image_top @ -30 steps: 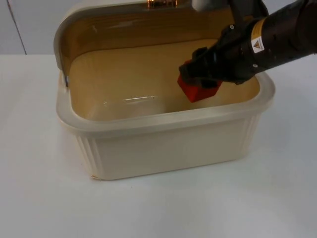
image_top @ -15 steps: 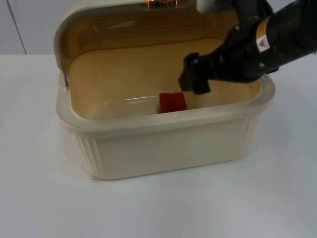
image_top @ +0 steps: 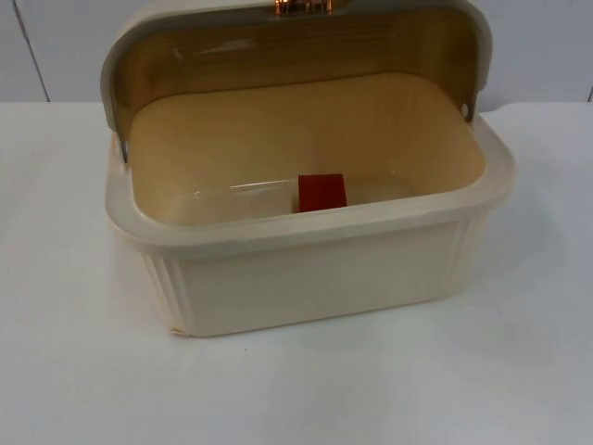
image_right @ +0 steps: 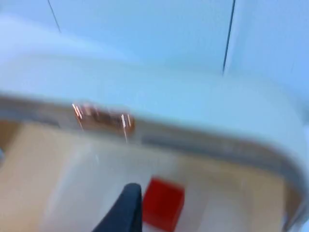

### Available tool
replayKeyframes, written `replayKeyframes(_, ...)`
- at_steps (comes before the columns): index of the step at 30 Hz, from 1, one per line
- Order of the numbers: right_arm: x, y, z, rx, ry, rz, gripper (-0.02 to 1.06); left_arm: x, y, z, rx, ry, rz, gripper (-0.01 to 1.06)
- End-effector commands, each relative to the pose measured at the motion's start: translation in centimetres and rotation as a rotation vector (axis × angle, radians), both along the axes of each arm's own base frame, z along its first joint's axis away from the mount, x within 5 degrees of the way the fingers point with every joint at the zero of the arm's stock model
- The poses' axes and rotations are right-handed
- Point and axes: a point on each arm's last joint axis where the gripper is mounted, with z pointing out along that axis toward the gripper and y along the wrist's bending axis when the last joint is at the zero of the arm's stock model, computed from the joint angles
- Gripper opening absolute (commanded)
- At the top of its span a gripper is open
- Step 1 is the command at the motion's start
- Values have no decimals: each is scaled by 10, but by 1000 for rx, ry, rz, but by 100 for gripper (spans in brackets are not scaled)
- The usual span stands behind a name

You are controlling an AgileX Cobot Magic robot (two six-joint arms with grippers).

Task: Open the box lid with the left hand, place the block into the box with the right hand, then close the box lid with the left hand.

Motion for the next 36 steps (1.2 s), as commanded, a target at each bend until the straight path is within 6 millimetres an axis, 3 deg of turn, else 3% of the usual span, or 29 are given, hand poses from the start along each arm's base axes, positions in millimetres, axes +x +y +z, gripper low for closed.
replayKeyframes(1,-8,-7,26,9,-83,11,105,-2,-2,3,-8,-24,-3,105)
replayKeyframes(10,-29,-27,111,6,-378,9,105,-3,-2,3,-11,-24,-3,105)
replayKeyframes(12,-31,-29,119,5,-405,9,105,-2,-2,3,-14,-24,-3,105)
replayKeyframes(17,-40,-44,168,-25,-534,-57,105,-2,-2,3,-14,-24,-3,105)
replayKeyframes(18,-40,-44,168,-25,-534,-57,105,-2,-2,3,-14,-24,-3,105)
replayKeyframes(23,-41,-80,210,42,-623,-179,105,-2,-2,3,-14,-24,-3,105)
replayKeyframes(24,-41,-80,210,42,-623,-179,105,-2,-2,3,-14,-24,-3,105)
replayKeyframes(28,-34,-121,221,19,-633,-283,105,-2,-2,4,-13,-32,-2,105)
replayKeyframes(29,-34,-121,221,19,-633,-283,105,-2,-2,4,-13,-32,-2,105)
replayKeyframes(35,-19,-183,209,-4,-530,-402,105,-1,-2,4,-10,-35,-2,105)
replayKeyframes(36,-19,-183,209,-4,-530,-402,105,-1,-2,4,-10,-35,-2,105)
